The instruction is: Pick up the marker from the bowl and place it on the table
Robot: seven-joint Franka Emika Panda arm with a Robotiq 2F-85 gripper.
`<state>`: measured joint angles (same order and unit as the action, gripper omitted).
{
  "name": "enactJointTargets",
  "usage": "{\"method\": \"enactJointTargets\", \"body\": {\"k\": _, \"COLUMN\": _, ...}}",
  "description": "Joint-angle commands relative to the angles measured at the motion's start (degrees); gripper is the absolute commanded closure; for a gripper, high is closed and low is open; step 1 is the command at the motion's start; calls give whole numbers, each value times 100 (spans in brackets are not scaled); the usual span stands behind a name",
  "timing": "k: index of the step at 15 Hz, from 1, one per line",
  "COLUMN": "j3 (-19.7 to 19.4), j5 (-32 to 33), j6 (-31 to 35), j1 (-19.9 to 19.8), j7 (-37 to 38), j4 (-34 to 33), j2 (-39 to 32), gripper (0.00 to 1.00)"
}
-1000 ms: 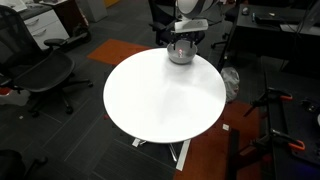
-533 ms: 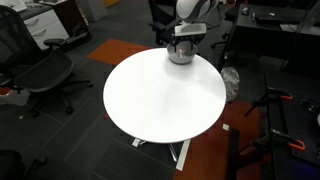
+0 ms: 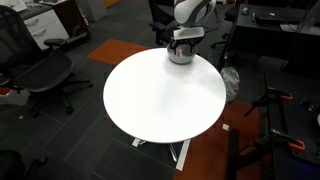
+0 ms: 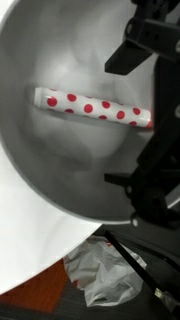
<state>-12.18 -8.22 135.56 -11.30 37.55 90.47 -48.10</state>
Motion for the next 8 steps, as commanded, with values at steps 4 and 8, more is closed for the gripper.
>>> {"method": "enactJointTargets", "body": {"k": 4, "j3": -107, "j5": -83, "j6": -278, "j1": 27, "j7": 29, "j4": -372, "j2": -218, "gripper": 49}}
{"method": "enactJointTargets", "body": {"k": 8, "j3": -142, "j5": -73, "j6": -291, "j1": 27, "j7": 40, "j4": -404, "j2": -220, "gripper": 80}}
